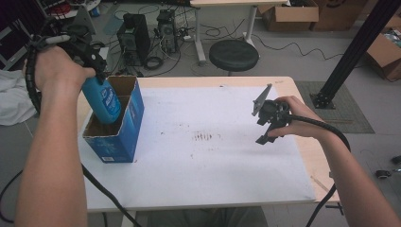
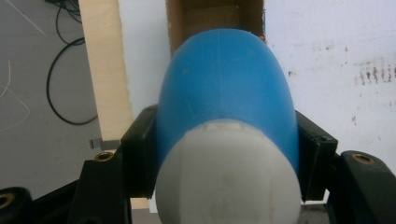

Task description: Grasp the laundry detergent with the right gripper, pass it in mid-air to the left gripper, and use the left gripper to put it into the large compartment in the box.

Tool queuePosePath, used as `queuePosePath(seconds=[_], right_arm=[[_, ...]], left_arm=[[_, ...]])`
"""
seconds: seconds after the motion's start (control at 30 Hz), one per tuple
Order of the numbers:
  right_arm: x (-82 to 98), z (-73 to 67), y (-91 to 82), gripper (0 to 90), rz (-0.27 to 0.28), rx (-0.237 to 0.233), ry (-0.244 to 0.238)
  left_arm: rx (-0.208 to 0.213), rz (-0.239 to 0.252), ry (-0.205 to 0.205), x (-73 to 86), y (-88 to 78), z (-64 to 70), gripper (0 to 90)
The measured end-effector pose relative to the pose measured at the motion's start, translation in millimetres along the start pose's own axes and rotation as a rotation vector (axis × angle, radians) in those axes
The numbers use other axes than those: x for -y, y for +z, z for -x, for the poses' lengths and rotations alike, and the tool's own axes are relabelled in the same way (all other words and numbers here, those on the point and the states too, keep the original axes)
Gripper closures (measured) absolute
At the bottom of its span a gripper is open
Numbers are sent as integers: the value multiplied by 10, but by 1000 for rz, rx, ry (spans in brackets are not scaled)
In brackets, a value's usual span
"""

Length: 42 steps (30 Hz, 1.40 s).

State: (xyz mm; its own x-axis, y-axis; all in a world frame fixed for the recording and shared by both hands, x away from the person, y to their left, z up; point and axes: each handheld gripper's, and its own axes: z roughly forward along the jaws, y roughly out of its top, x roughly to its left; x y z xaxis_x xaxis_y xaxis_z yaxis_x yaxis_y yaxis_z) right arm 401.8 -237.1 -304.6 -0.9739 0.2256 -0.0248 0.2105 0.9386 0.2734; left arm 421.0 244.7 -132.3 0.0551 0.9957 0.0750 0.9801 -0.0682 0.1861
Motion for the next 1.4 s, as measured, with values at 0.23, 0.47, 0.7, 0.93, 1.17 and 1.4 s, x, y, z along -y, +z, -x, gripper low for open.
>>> queuePosePath(seconds=[0.23,0.47,0.7,0.93,1.17,1.4], right_arm=[[22,-15,-1,237,5,1,4],[55,-23,-1,237,16,3,11],[76,-16,-8,238,25,3,15],[90,-7,-15,238,30,5,24],[106,-8,14,244,32,0,27],[94,-14,16,244,33,-3,24]], left_arm=[[-4,-23,17,26,233,5,387],[-34,-70,33,40,588,53,387],[-14,-92,33,76,914,68,387],[3,-119,43,122,1219,93,387],[8,-140,51,148,1387,105,387],[12,-127,48,167,1408,113,386]])
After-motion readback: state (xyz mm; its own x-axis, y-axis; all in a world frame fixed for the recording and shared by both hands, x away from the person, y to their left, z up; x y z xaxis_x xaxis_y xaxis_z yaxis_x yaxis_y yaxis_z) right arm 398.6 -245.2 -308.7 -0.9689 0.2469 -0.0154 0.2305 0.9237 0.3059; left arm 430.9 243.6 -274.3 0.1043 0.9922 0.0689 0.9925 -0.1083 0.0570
